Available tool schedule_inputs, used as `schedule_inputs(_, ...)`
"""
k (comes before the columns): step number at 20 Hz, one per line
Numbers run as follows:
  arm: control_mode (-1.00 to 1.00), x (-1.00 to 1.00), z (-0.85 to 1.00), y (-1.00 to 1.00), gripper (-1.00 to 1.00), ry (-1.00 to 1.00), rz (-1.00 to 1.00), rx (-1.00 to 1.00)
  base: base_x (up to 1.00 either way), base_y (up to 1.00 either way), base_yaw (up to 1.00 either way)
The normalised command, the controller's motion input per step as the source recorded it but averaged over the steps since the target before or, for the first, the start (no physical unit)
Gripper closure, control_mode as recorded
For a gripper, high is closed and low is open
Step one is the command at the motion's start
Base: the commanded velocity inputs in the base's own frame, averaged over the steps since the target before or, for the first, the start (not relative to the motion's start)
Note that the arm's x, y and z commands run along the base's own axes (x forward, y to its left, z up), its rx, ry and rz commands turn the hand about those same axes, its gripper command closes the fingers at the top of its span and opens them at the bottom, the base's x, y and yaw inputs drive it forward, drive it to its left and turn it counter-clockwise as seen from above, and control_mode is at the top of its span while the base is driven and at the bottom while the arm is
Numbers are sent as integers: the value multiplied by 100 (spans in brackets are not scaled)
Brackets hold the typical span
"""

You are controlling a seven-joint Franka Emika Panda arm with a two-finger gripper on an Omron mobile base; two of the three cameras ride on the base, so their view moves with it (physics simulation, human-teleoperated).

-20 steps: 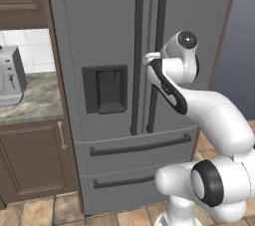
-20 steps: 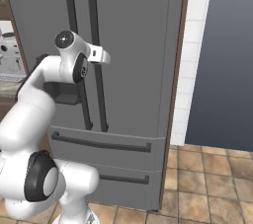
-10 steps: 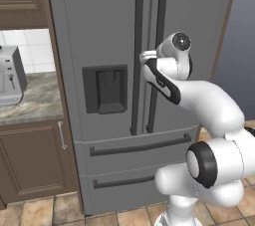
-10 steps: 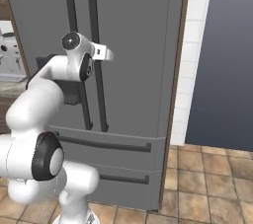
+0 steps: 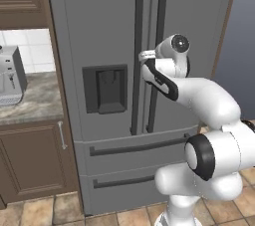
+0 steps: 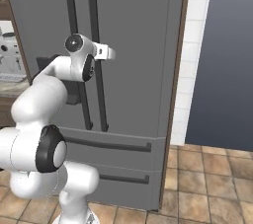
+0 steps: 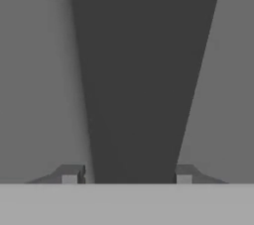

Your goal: Open the fridge, grab two sodas, and place both sodas inside the bowl with ice on the dining counter.

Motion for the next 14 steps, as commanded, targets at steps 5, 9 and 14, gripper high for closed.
schedule_inputs(5, -100, 14, -6, -6, 100, 7, 0, 0, 0, 0, 0)
schedule_inputs(9, -100, -73, 5, -36, 100, -3, -3, 0, 0, 0, 0)
schedule_inputs(14, -100, -98, 21, -47, 100, -10, -2, 0, 0, 0, 0)
